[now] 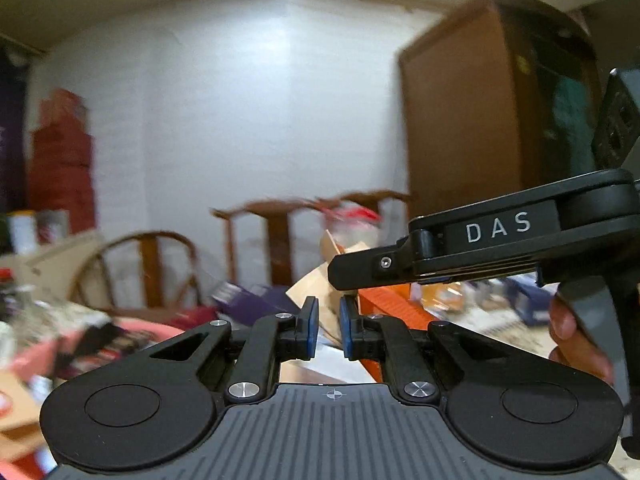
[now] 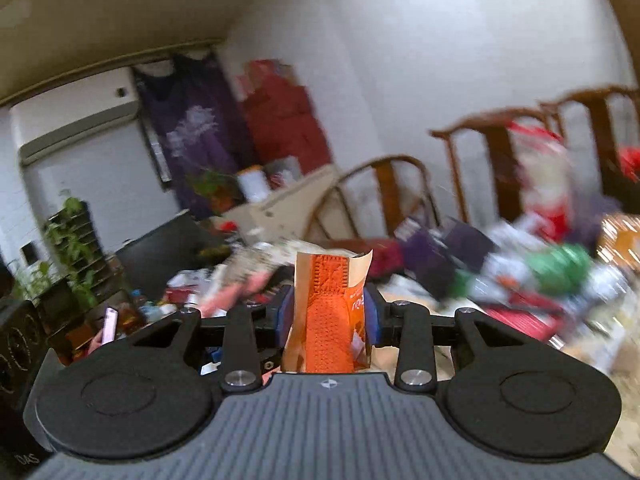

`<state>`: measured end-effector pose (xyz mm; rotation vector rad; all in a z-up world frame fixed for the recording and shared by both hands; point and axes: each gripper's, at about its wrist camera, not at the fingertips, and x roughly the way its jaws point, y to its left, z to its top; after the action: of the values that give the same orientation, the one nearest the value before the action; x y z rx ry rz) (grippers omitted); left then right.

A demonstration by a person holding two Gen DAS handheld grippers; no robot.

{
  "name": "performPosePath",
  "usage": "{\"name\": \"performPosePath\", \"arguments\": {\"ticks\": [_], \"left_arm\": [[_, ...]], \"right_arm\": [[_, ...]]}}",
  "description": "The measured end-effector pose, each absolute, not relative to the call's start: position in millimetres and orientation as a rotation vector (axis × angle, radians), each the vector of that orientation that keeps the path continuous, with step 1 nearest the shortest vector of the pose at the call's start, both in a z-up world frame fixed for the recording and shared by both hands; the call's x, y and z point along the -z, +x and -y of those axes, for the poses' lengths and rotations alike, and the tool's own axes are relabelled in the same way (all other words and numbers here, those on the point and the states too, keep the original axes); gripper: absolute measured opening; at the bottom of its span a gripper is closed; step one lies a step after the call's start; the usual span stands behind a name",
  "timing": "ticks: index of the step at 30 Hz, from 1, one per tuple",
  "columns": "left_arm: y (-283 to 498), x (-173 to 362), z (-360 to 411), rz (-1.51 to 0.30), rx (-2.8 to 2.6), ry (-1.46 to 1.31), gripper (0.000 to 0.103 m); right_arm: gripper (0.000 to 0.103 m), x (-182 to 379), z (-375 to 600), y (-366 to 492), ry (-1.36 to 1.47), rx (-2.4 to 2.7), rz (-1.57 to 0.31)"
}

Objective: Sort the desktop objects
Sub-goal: 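Carry the orange packet with the right tool while the left tool carries cardboard to the basin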

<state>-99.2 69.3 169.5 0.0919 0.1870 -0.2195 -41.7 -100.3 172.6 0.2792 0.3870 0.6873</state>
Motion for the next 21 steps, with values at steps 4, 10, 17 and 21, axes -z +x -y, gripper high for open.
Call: {"name": "performPosePath", "arguments": {"ticks": [4,10,17,21], "left_arm": [[-104.9,-185.3,-119.4,-0.162,0.122,0.056,0.026],[-100.6,-189.2,-186.8,-0.16,-0.013,0.014,0.026],[-66.4,-167.1,-236.3,-0.228,-0.117,-0.02,0.026],[-43.1,-150.8,-253.5,-0.284,-0.139,-0.046,0.03]], "right_arm": [[0.041,-196.2,41.1,-42.3,0.218,-0.766,-0.343],[0.041,-207.3,-39.2,-32.3,0.164,-0.875,-0.309],[0.044,-186.4,-109.1,8.0,0.128,-0.888,-0.378],[0.058,-163.6,-135.3,31.0,0.111,-0.857,-0.418]]}}
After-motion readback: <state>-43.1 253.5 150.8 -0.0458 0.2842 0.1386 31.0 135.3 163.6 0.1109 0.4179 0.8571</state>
